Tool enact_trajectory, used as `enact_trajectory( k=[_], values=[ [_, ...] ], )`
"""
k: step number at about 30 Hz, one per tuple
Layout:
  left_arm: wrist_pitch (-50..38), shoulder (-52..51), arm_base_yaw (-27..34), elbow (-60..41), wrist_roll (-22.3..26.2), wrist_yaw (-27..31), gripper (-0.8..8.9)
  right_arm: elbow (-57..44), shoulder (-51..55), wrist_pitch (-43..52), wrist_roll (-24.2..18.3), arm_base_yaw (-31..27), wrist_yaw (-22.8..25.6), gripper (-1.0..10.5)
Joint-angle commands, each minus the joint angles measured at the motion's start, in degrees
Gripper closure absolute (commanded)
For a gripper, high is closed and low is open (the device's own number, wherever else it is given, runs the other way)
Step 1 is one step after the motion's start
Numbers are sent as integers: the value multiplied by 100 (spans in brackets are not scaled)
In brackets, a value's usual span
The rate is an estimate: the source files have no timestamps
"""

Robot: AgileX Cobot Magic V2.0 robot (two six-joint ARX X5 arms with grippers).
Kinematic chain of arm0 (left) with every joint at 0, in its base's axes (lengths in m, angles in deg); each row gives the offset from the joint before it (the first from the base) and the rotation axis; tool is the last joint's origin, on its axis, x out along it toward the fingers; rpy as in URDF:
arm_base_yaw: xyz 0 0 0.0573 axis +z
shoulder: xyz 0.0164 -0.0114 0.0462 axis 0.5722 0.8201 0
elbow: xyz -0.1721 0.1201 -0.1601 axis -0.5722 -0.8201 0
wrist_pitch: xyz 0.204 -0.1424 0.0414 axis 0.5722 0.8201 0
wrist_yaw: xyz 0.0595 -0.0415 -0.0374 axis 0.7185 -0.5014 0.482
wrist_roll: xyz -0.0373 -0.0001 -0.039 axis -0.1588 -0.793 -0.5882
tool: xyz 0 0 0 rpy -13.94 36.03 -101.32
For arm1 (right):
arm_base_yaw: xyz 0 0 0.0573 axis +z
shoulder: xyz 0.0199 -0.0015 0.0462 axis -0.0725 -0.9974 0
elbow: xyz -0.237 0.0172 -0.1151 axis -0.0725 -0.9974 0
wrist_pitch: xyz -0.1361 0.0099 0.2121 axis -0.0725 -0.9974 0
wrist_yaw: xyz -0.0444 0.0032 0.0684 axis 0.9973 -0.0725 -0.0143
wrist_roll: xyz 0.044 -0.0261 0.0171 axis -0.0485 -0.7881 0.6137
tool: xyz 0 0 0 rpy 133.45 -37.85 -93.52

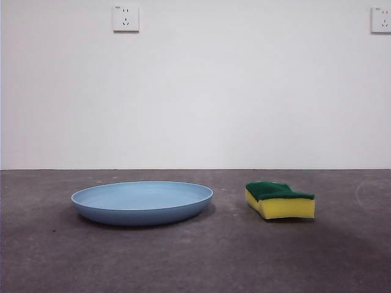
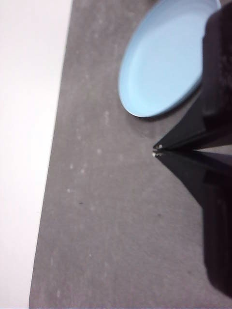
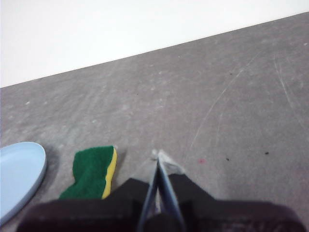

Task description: Pick up the plate,pick up the cloth,clean the plate with the cloth

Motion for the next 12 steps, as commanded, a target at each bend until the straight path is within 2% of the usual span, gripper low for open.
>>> enact_trajectory(
  k=[1, 6, 10, 12],
  values=[
    [-22, 428, 17, 289, -199, 20, 819, 437, -595, 50, 57, 2, -11, 956],
    [42, 1508, 15, 960, -177, -162, 820, 1355, -1740, -225, -37, 2, -70, 954],
    [243, 2520, 15, 1593, -120, -522, 820, 2068, -2697, -492, -503, -4, -658, 954],
    [380, 3067, 15, 1930, 59, -796, 820, 2426, -3163, -748, -660, -4, -955, 954]
  ],
)
